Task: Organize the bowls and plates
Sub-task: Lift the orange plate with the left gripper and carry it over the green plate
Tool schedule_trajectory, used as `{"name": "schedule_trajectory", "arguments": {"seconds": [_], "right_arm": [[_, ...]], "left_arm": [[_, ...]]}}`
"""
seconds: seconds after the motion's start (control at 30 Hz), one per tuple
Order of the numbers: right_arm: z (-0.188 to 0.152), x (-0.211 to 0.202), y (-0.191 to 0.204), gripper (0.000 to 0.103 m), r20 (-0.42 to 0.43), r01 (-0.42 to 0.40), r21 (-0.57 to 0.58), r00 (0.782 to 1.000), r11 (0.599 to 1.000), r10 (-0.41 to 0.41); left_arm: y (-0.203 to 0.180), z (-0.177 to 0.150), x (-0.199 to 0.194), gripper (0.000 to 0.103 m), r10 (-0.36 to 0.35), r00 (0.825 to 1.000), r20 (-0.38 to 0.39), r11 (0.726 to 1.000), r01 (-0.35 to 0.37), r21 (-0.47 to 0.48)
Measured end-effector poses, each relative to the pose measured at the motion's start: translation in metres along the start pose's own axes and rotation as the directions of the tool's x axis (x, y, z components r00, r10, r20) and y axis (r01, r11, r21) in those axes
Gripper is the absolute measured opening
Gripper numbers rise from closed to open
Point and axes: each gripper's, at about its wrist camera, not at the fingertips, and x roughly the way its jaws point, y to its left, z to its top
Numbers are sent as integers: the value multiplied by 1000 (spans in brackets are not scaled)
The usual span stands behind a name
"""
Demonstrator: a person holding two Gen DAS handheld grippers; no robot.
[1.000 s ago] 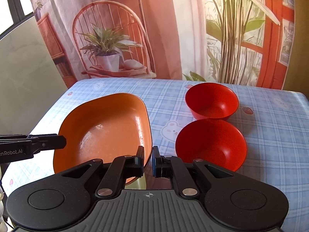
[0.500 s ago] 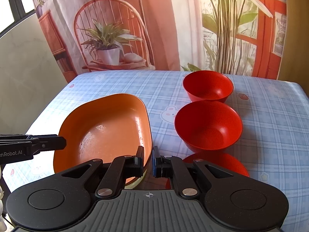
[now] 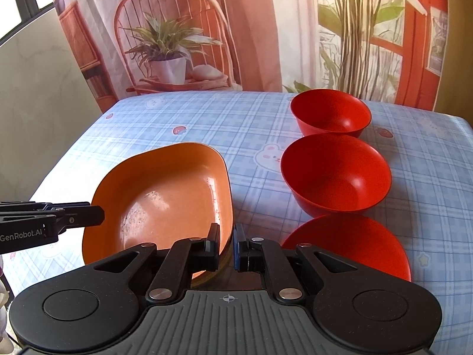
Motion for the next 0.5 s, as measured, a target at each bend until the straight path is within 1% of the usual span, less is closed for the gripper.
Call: {"name": "schedule_trajectory", "arguments": {"seconds": [0.23,0.33,0.5], "right_arm": [[-1,12,1,9,-24,5,-8,1000,1000,-5],[-2,15,1,9,-26,5,-13,1000,1000,-5],[-1,18,2,9,-20,10,-24,1000,1000,-11]], "left_arm": [[-1,-2,7,17,20,1000,1,999,-20,29],[-4,-4,9,17,39,999,6,998,-39,53],[-3,-5,10,17,47,999,7,997,-47,62]]}}
